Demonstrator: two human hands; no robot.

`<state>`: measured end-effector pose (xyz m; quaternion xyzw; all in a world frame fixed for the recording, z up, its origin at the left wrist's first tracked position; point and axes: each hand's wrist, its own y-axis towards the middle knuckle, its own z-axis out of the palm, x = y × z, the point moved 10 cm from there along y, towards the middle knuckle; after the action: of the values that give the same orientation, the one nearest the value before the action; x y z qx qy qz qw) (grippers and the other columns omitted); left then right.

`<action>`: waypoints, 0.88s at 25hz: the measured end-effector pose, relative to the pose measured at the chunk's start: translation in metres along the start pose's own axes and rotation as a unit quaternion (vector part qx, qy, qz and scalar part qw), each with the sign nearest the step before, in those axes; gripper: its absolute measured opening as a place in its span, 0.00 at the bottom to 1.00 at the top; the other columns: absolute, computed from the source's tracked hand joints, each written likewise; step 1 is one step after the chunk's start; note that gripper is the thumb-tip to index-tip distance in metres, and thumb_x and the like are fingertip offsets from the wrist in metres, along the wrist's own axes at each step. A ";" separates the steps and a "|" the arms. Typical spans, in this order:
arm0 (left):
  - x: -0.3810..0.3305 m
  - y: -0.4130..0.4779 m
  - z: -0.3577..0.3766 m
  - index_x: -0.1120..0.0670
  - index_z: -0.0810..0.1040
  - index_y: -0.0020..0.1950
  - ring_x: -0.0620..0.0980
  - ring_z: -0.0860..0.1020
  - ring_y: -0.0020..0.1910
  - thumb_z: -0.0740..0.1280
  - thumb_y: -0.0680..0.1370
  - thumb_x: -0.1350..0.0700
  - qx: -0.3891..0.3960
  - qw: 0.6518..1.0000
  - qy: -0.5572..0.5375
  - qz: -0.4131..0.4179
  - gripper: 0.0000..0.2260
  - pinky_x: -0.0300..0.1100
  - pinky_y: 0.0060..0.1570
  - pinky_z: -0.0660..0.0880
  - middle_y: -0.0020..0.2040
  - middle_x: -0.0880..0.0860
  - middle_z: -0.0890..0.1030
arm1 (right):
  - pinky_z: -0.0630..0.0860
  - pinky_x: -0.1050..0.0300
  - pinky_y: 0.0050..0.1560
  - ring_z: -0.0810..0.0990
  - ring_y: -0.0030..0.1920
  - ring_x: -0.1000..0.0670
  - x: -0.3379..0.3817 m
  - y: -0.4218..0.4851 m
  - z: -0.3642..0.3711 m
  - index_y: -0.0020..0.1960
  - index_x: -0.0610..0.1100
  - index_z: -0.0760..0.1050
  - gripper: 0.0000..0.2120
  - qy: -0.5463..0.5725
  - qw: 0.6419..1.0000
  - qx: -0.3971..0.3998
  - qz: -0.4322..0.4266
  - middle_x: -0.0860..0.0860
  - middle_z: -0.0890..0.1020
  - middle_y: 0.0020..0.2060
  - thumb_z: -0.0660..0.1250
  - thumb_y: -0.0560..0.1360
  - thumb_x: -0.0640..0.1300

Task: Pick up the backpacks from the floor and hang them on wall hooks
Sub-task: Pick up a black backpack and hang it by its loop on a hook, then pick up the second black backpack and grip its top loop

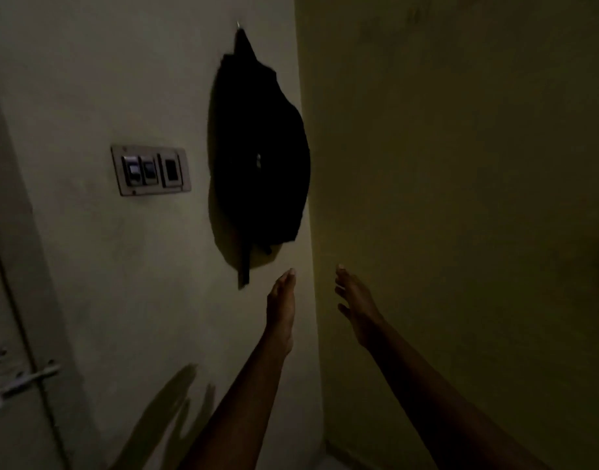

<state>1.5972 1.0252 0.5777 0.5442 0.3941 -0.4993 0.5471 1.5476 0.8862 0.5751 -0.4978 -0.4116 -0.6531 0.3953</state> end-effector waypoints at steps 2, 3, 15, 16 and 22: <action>0.036 -0.034 -0.008 0.51 0.66 0.71 0.53 0.65 0.72 0.56 0.80 0.46 0.011 0.999 0.015 -0.027 0.21 0.49 0.68 0.61 0.73 0.52 0.67 | 0.65 0.49 0.67 0.68 0.69 0.46 -0.038 -0.031 -0.014 0.71 0.45 0.64 0.24 -0.002 0.999 -0.022 0.038 0.46 0.68 0.70 0.55 0.79 0.55; 0.056 -0.048 -0.013 0.51 0.66 0.71 0.53 0.64 0.72 0.56 0.80 0.46 0.019 0.999 0.016 -0.045 0.21 0.49 0.68 0.61 0.73 0.52 0.67 | 0.65 0.49 0.68 0.67 0.70 0.46 -0.058 -0.048 -0.021 0.72 0.45 0.63 0.25 -0.006 0.998 -0.032 0.060 0.46 0.68 0.71 0.56 0.79 0.56; 0.267 -0.144 -0.027 0.53 0.65 0.72 0.53 0.66 0.71 0.59 0.79 0.47 0.193 0.942 0.065 -0.266 0.22 0.44 0.65 0.63 0.73 0.53 0.67 | 0.64 0.50 0.71 0.68 0.69 0.44 -0.260 -0.188 -0.064 0.72 0.44 0.62 0.24 0.069 0.940 -0.226 0.246 0.48 0.69 0.69 0.57 0.79 0.53; 0.280 -0.152 -0.021 0.53 0.65 0.72 0.53 0.66 0.71 0.59 0.79 0.48 0.212 0.932 0.072 -0.284 0.22 0.43 0.63 0.63 0.73 0.52 0.67 | 0.63 0.49 0.72 0.68 0.69 0.44 -0.277 -0.196 -0.070 0.72 0.45 0.63 0.24 0.064 0.934 -0.234 0.262 0.48 0.70 0.69 0.57 0.79 0.53; 0.387 -0.161 0.037 0.55 0.67 0.71 0.52 0.68 0.69 0.58 0.80 0.53 0.285 0.879 0.127 -0.360 0.19 0.39 0.60 0.63 0.71 0.53 0.69 | 0.67 0.47 0.69 0.72 0.66 0.44 -0.400 -0.205 -0.148 0.66 0.43 0.71 0.19 0.026 0.882 -0.324 0.342 0.45 0.74 0.66 0.62 0.78 0.49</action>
<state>1.5104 0.9580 0.1714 0.5554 0.4697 -0.6794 0.0964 1.3867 0.8621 0.1306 -0.6904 0.0291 -0.5873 0.4214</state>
